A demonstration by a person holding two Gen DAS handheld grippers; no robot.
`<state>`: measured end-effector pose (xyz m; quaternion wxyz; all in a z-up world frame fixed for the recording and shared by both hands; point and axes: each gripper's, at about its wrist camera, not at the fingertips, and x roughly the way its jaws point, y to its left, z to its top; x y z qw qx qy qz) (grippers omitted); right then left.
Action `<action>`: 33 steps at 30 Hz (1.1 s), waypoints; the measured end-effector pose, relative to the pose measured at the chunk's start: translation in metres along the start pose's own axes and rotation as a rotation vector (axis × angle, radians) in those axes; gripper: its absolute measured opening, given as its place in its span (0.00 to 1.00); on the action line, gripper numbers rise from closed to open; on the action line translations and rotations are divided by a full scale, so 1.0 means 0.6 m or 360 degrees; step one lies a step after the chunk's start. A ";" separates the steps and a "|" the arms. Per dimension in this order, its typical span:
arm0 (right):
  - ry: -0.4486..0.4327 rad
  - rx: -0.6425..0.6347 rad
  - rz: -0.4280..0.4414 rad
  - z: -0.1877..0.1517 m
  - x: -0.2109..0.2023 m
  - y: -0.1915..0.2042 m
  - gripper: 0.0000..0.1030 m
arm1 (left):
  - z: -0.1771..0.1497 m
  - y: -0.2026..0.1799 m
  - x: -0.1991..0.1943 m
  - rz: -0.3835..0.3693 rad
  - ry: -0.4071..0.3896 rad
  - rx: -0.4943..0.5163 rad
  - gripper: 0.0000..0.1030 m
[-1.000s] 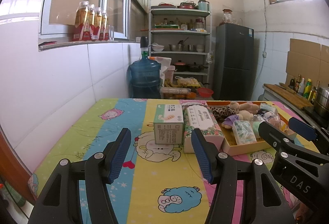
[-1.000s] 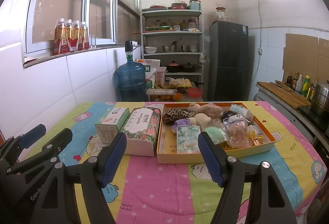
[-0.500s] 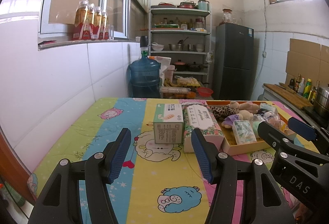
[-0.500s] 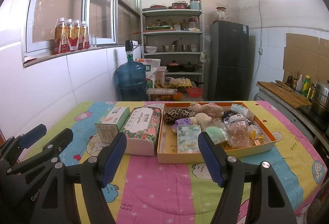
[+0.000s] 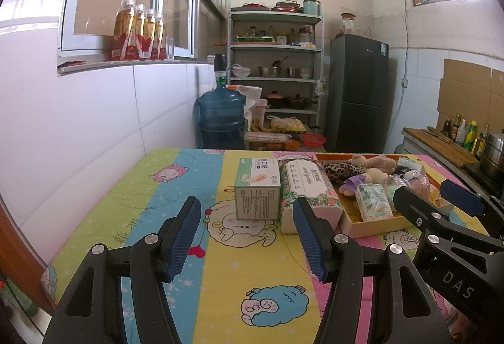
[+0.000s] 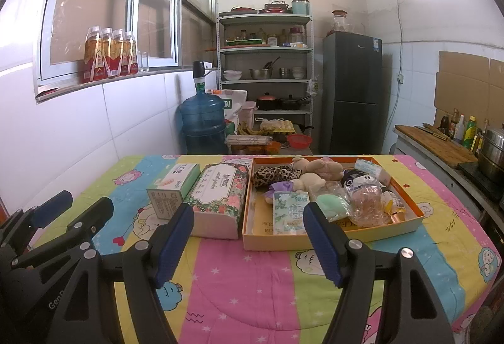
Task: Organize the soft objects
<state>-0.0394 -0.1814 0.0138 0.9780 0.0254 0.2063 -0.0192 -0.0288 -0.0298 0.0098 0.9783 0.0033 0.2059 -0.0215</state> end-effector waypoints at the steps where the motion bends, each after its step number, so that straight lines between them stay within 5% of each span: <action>1: -0.0001 0.0000 -0.0001 0.000 0.000 -0.001 0.69 | 0.000 0.000 0.000 0.0000 0.0000 0.0000 0.61; 33: 0.0020 0.0020 0.0032 -0.005 0.009 -0.003 0.69 | -0.013 -0.005 -0.007 0.0048 -0.0002 -0.0021 0.61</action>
